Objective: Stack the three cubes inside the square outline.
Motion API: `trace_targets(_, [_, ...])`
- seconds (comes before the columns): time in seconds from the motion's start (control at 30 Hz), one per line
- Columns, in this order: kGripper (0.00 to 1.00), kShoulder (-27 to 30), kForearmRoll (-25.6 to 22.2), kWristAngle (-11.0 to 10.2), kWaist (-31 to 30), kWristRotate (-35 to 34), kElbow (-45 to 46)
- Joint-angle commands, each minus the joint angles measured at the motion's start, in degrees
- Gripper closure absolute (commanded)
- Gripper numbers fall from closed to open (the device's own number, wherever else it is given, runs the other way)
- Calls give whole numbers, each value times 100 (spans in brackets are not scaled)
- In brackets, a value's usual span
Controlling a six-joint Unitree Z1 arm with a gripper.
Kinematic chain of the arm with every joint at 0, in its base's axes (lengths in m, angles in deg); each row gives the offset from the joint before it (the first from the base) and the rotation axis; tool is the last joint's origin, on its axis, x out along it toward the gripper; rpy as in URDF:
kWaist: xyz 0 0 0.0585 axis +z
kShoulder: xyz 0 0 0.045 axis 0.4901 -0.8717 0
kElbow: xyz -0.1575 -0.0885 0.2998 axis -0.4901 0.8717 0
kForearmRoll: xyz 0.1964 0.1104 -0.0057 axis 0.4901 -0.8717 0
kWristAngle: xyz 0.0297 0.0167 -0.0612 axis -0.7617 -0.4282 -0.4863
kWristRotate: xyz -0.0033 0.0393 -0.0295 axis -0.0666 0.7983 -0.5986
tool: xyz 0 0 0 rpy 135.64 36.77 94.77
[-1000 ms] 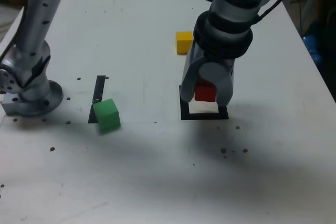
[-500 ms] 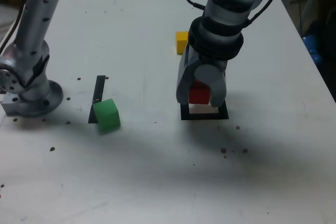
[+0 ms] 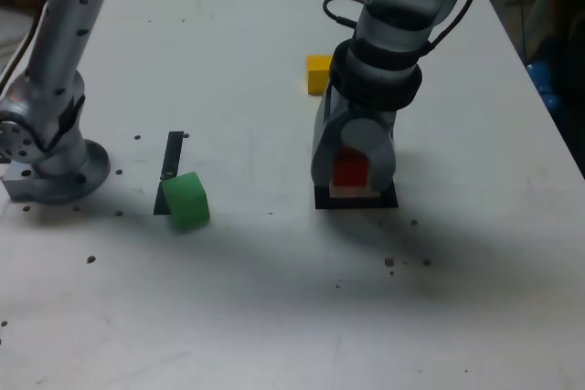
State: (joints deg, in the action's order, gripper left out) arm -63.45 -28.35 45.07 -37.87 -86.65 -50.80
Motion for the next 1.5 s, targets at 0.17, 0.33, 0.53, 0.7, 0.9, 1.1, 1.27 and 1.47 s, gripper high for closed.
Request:
trace_targets(0.17, [0,-32,124,54,105,65,220])
trace_targets(0.33, [0,11,154,33,132,72,272])
trace_targets(0.53, [1,298,81,-146,147,75,308])
trace_targets(0.7, [1,584,-41,-316,340,99,422])
trace_targets(0.9, [1,769,-187,-412,905,452,522])
trace_targets(1.1, [1,835,-236,-525,1577,1053,499])
trace_targets(1.27, [1,790,-207,-645,2209,1624,491])
trace_targets(1.47, [2,592,-154,-752,2824,2199,389])
